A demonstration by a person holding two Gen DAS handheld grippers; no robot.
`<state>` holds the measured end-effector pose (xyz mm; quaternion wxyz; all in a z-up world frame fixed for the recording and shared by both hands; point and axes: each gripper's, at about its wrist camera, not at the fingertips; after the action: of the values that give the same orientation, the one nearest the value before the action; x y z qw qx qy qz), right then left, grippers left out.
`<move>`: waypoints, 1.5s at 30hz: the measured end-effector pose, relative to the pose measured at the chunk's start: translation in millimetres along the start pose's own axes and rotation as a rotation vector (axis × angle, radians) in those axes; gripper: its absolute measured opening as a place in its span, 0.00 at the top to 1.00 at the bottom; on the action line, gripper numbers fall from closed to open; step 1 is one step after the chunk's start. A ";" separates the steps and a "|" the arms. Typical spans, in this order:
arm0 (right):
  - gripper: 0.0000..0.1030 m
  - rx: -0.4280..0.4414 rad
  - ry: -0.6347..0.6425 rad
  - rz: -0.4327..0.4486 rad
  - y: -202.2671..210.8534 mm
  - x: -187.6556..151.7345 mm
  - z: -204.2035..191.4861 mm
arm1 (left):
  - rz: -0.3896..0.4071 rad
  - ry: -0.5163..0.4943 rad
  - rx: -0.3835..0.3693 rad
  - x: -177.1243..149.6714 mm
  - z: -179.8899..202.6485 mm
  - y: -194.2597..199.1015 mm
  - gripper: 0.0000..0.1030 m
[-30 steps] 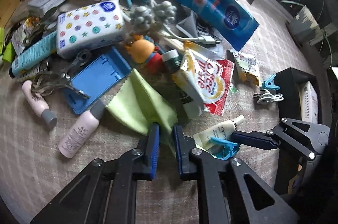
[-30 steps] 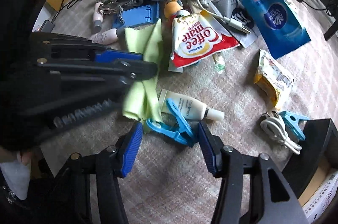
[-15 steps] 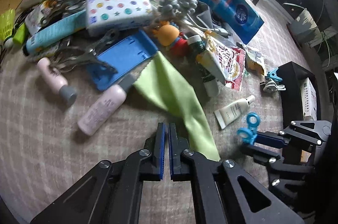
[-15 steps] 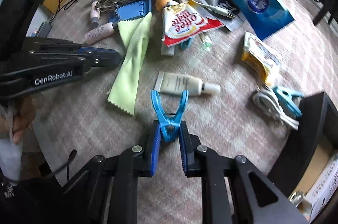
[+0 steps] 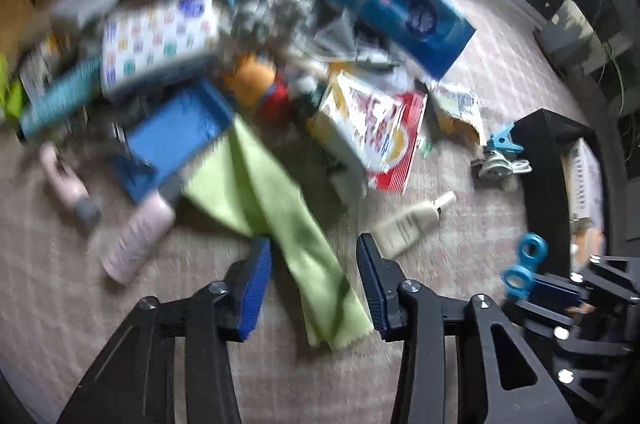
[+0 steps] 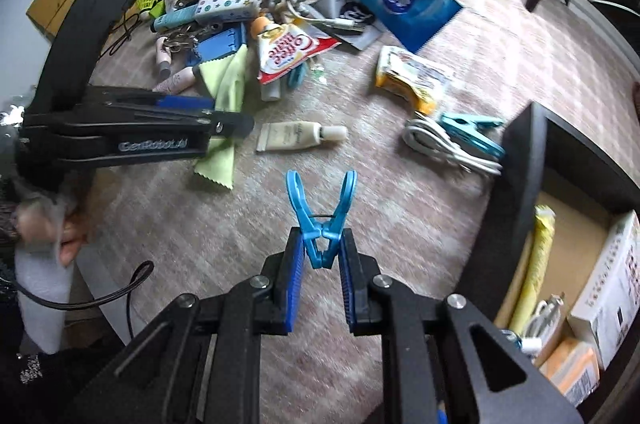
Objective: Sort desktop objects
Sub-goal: 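Carry the blue clothespin and green cloth to the tray and open both grippers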
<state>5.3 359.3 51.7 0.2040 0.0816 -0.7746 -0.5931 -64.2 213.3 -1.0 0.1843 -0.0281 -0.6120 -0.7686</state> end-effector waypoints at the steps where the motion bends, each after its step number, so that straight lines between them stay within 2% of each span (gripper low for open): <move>1: 0.83 -0.004 -0.010 0.006 3.2 -1.2 2.9 | -0.004 -0.014 0.027 1.1 3.4 -1.4 0.78; 2: 0.83 -0.007 -0.018 0.011 7.1 2.2 8.5 | -0.003 -0.024 0.046 2.0 5.2 -1.8 0.88; 3: 0.83 -0.016 -0.031 0.021 11.9 -0.2 14.1 | -0.007 -0.019 0.041 2.2 5.0 -2.4 0.93; 5: 0.83 -0.024 -0.051 0.035 15.8 -0.2 23.9 | -0.022 -0.003 0.014 1.7 4.5 -0.8 0.95; 11: 0.83 -0.057 -0.151 0.090 39.8 2.6 63.4 | 0.034 -0.030 -0.038 4.1 29.4 23.5 0.95; 18: 0.83 -0.102 -0.266 0.144 77.2 -2.2 122.5 | 0.082 -0.142 -0.182 34.4 78.8 58.8 0.95; 23: 0.83 -0.128 -0.303 0.159 87.8 -3.7 145.1 | 0.095 -0.238 -0.271 44.2 147.4 73.7 0.95; 31: 0.83 -0.143 -0.352 0.164 95.8 -10.2 175.0 | 0.078 -0.353 -0.311 47.6 218.5 81.8 0.95; 37: 0.83 -0.151 -0.368 0.161 97.5 -14.4 187.8 | 0.065 -0.396 -0.323 47.2 239.2 79.9 0.95; 38: 0.83 -0.150 -0.369 0.162 97.7 -15.7 188.0 | 0.066 -0.404 -0.332 47.2 241.7 78.9 0.89; 39: 0.79 -0.147 -0.371 0.168 99.0 -15.8 189.1 | 0.059 -0.405 -0.338 47.0 242.2 78.5 0.68; 40: 0.74 -0.142 -0.373 0.159 99.2 -15.2 190.2 | 0.047 -0.400 -0.340 47.2 241.4 77.5 0.55; 41: 0.61 -0.137 -0.375 0.148 98.6 -15.5 189.7 | 0.051 -0.394 -0.341 46.9 239.4 78.2 0.46; 42: 0.55 -0.137 -0.375 0.144 98.9 -14.8 189.4 | 0.057 -0.397 -0.333 45.9 237.3 79.8 0.48; 45: 0.54 -0.156 -0.368 0.164 103.3 -14.5 184.1 | 0.067 -0.418 -0.299 44.9 229.3 82.2 0.48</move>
<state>-45.7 556.9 107.5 0.1124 -0.1076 -0.7546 -0.6375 -121.7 405.1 144.7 0.0730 -0.2336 -0.5149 -0.8216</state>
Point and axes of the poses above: each gripper's, at about its wrist camera, not at the fingertips, and y roughly against the way its jaws point, z to its right, x to its top, and after that the axes turned 10 degrees about -y, right-handed
